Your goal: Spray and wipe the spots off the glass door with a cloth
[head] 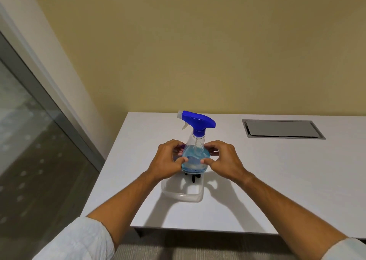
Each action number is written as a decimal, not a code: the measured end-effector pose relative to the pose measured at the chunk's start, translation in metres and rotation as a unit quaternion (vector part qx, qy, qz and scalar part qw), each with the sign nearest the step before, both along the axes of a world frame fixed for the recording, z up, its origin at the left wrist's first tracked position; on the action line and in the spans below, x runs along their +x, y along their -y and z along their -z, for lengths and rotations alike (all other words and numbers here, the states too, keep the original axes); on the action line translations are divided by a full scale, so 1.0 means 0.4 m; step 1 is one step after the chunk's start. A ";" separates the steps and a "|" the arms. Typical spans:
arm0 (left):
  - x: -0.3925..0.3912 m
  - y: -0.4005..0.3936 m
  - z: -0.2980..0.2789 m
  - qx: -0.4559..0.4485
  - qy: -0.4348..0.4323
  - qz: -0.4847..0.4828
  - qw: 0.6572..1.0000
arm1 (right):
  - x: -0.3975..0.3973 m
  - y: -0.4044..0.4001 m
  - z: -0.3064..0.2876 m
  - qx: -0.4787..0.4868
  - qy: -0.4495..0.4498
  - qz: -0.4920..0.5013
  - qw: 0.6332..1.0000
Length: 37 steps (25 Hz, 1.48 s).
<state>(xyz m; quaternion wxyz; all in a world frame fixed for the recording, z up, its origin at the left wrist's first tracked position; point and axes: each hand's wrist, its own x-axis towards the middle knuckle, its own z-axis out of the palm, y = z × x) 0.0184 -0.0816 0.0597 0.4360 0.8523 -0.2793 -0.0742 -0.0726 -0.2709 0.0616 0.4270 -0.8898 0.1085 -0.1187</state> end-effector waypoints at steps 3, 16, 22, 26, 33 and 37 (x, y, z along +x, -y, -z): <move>0.005 -0.057 0.024 0.002 -0.007 -0.004 1.000 | 0.017 -0.054 0.035 0.013 -0.018 -0.007 1.000; 0.000 -0.127 0.211 0.054 -0.081 -0.010 0.995 | 0.022 -0.155 0.223 0.010 -0.087 0.008 0.996; -0.004 -0.126 0.250 0.064 -0.084 -0.006 0.994 | 0.015 -0.171 0.253 0.008 -0.103 0.025 0.994; -0.004 -0.126 0.256 0.067 -0.083 -0.010 0.994 | 0.010 -0.177 0.259 0.013 -0.098 0.036 0.994; -0.019 -0.131 0.230 0.070 -0.080 -0.001 0.994 | -0.010 -0.193 0.251 -0.008 -0.098 0.043 0.994; -0.046 -0.166 0.177 0.086 -0.014 0.017 0.996 | -0.033 -0.211 0.221 -0.124 -0.088 0.078 0.985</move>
